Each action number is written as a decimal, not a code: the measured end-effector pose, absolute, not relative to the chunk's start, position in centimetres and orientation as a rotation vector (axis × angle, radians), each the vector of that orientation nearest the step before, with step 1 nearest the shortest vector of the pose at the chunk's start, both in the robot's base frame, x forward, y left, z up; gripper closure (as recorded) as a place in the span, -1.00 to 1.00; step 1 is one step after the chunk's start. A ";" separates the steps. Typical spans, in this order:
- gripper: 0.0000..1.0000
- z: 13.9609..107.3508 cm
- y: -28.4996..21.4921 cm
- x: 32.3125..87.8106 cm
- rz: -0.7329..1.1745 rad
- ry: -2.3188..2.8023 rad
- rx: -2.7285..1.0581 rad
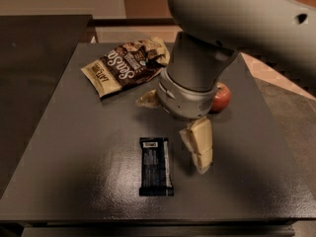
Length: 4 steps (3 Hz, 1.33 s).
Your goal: Move rxbar blueberry near apple
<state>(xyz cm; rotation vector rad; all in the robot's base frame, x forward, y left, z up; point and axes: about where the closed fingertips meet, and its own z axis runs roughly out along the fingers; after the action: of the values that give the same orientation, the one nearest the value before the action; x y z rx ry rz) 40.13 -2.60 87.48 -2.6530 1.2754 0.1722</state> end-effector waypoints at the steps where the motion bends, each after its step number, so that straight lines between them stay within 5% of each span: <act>1: -1.00 85.9 -0.4 39.4 0.185 1.118 -2.737; 4: -1.00 83.3 1.3 38.3 0.145 0.905 -2.859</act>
Offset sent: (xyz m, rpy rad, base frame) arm -0.0201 0.0452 -0.0440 -0.0390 -0.0113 0.3021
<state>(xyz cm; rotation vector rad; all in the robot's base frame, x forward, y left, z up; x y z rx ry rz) 38.34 1.27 83.35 -2.8595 0.9052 0.1451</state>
